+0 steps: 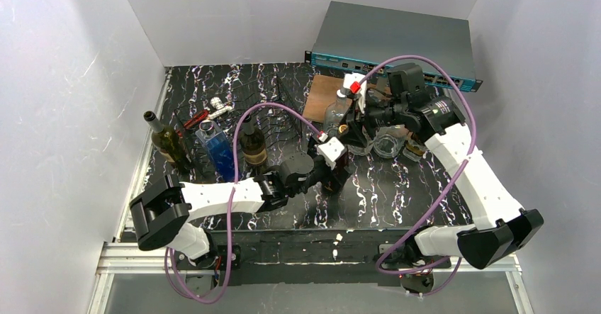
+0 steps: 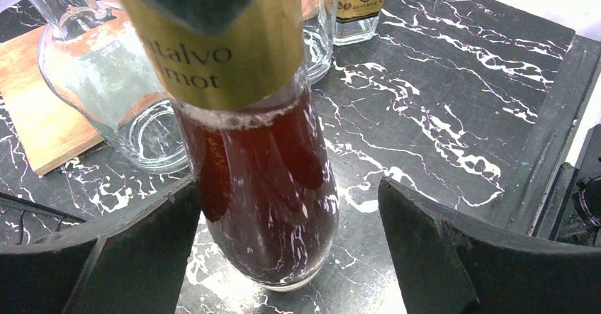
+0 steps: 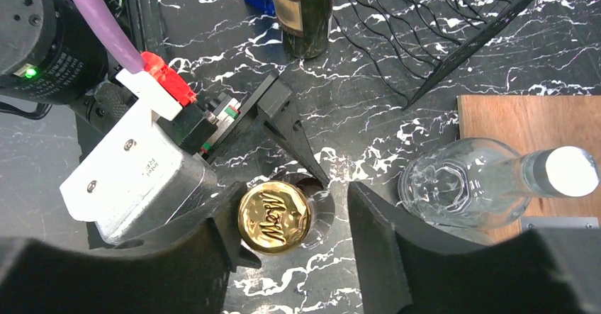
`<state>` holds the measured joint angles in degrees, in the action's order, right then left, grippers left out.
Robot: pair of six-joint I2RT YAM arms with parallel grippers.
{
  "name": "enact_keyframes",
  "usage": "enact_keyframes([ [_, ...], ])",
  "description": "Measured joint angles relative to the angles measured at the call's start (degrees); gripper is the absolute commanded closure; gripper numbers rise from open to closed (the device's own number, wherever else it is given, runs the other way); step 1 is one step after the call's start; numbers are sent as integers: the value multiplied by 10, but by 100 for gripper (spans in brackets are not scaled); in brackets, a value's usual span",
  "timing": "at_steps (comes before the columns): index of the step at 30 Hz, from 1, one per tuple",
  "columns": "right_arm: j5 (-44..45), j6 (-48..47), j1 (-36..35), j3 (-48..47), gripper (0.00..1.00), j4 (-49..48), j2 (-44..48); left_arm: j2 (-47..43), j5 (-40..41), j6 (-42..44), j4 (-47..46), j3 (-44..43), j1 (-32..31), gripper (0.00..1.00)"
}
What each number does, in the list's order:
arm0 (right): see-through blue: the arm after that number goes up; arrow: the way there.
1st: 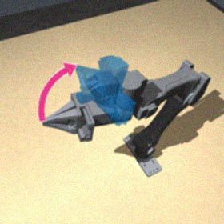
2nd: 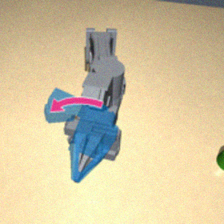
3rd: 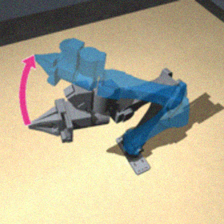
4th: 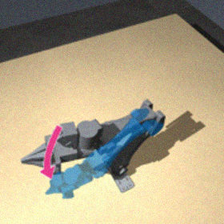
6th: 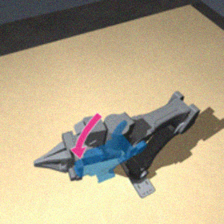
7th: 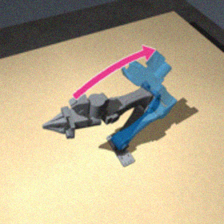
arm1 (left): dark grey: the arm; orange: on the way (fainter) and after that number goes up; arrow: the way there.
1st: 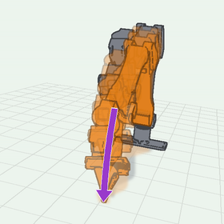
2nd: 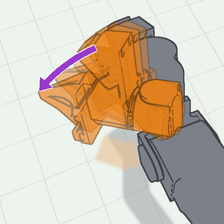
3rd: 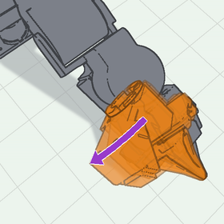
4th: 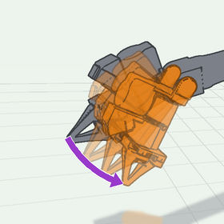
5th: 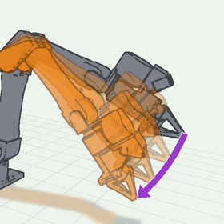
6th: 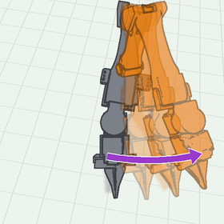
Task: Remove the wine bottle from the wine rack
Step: Place the wine bottle at the center of the board.
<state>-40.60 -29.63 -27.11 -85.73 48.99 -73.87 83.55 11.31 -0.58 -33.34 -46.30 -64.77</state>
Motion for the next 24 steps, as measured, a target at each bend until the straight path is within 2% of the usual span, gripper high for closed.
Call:
enact_keyframes([
  [7,-14,3,1,0,13,-11,11,-14,0,-6,-3,12,-2,7],
  [11,-34,-9,11,0,6,-8,32,-33,0,-15,-3,20,-4,4],
  [18,-94,-34,87,4,2,8,84,-106,0,-45,1,52,-7,2],
  [24,-137,-38,171,43,2,10,139,-194,0,-79,66,77,-7,2],
])
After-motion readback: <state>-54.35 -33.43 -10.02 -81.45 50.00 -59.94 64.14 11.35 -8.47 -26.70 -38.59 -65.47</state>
